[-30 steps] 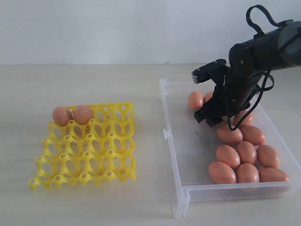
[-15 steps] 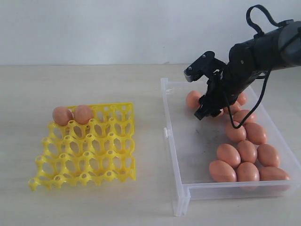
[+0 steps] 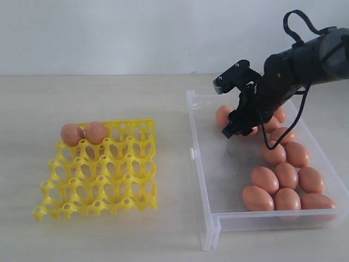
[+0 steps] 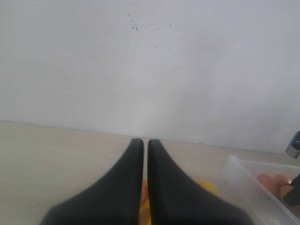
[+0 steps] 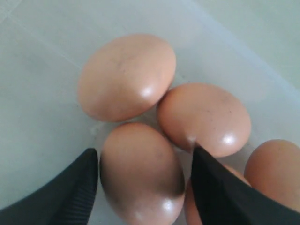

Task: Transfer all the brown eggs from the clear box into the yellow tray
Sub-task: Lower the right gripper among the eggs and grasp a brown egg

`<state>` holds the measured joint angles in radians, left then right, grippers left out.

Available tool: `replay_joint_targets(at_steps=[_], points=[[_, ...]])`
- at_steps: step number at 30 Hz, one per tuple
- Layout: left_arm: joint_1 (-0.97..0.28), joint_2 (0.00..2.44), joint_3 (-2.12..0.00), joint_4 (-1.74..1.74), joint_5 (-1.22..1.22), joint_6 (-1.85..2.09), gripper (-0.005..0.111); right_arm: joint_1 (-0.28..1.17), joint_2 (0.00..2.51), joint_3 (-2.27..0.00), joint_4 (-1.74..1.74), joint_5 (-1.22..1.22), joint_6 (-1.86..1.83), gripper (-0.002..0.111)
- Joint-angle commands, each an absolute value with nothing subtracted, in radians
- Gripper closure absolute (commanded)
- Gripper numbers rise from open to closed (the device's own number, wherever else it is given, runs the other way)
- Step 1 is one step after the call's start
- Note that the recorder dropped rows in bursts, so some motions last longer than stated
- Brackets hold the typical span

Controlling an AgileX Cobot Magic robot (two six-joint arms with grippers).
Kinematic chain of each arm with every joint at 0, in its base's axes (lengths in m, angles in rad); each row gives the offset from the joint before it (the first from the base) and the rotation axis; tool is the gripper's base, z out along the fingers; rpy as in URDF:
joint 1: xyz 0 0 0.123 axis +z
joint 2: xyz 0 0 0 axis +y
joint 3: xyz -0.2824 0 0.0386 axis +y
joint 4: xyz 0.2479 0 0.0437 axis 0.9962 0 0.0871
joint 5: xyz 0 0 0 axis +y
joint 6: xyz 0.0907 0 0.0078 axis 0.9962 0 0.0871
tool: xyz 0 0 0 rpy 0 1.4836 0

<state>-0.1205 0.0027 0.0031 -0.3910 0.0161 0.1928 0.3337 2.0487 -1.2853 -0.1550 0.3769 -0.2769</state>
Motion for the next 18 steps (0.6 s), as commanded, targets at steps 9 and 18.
replay_joint_targets(at_steps=[9, 18], points=[[-0.126, 0.0, 0.0, -0.4, 0.0, 0.185, 0.103, 0.345, 2.127, -1.368, -0.155, 0.405, -0.291, 0.055], [-0.126, 0.0, 0.0, -0.4, 0.0, 0.185, 0.103, 0.349, 2.163, -1.412, -0.125, 0.482, -0.297, 0.082]])
